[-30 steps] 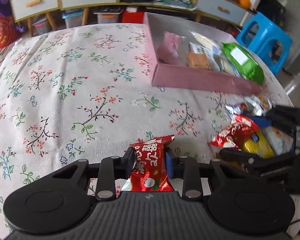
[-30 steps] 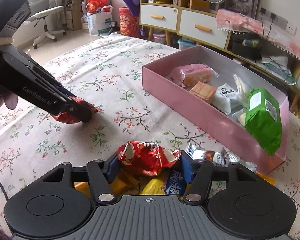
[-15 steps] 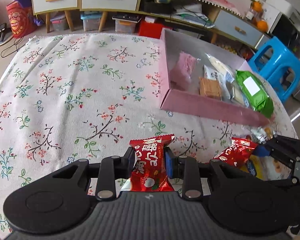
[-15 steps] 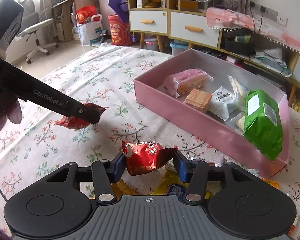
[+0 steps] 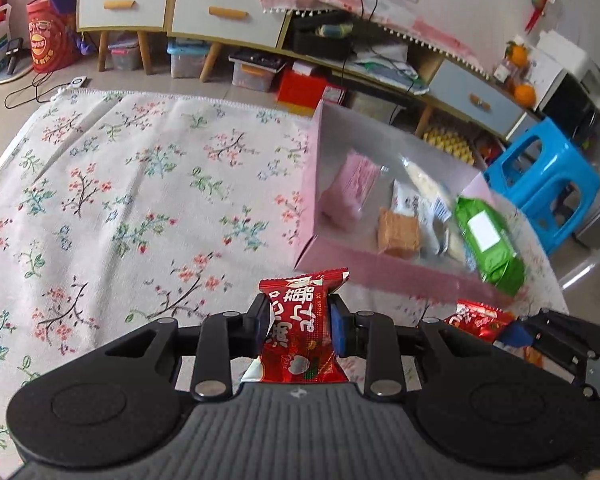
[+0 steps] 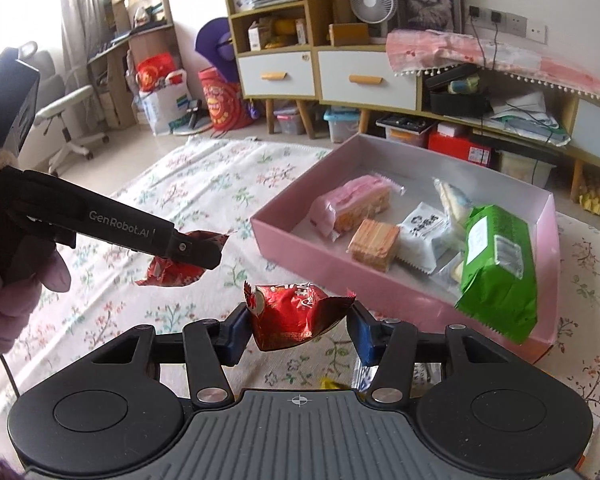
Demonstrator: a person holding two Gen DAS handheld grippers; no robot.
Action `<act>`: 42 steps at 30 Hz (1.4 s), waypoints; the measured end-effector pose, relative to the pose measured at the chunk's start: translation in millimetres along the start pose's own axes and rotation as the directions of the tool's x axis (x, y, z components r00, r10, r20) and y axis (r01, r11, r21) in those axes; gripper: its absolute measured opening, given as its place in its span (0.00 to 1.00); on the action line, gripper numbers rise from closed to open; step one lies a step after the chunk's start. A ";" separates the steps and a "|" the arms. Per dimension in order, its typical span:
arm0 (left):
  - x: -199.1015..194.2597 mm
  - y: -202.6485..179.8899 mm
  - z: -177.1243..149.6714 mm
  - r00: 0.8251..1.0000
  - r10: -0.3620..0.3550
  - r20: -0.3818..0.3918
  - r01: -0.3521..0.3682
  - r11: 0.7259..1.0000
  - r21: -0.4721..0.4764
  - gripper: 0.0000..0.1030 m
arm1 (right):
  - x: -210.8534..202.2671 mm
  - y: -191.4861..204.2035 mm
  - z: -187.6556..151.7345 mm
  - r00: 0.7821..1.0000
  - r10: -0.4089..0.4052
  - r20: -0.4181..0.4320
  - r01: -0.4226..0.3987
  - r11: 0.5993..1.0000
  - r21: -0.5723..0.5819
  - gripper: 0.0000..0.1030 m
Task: Organize snacks
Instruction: 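Carry both red packets over the pink box, lower them in and open both tools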
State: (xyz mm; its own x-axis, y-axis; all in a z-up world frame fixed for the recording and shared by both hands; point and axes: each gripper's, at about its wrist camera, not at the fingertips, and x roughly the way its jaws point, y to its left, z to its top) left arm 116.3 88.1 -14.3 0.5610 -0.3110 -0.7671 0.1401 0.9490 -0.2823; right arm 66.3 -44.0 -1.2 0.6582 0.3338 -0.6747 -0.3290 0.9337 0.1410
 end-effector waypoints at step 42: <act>60.8 -54.5 33.9 0.994 -0.023 0.105 0.015 0.997 0.078 0.28 | 18.1 -86.2 17.1 0.995 -0.092 0.031 0.078 0.947 0.313 0.50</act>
State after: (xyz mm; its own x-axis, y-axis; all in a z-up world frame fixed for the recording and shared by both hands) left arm 170.4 19.2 -26.0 0.6406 -0.3257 -0.6954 0.2115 0.9454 -0.2479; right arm 118.1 -116.2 -13.2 0.7065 0.2500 -0.6621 -0.0480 0.9503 0.3076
